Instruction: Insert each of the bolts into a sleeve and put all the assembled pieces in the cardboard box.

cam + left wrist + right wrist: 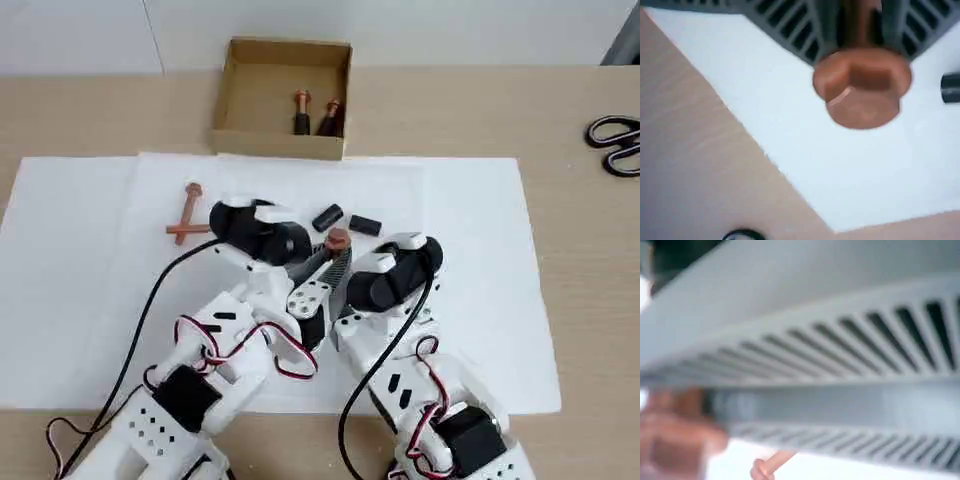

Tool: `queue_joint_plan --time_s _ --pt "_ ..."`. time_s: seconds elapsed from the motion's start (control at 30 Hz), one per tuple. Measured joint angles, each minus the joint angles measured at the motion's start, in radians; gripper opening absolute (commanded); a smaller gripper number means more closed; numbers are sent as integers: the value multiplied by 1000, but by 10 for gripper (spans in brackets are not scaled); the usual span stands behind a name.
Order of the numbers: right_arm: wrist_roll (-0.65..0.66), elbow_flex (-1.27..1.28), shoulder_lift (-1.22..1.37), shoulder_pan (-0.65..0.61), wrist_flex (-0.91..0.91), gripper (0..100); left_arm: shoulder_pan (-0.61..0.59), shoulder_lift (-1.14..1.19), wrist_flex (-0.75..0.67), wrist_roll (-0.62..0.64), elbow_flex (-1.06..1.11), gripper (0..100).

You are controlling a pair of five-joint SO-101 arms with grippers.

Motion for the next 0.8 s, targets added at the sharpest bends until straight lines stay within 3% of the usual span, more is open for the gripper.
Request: queue_joint_plan --time_s 0.2,0.43,0.67,0.8 --pt "0 -2 -2 -3 0 4 2 3 166 -20 -92 6" --pt "0 -3 -3 -5 0 4 3 9 250 -80 -152 9" --pt "0 -3 -3 3 0 4 -5 6 273 -86 -155 181" --pt "0 -5 -5 0 0 4 -8 6 310 -84 -153 199"
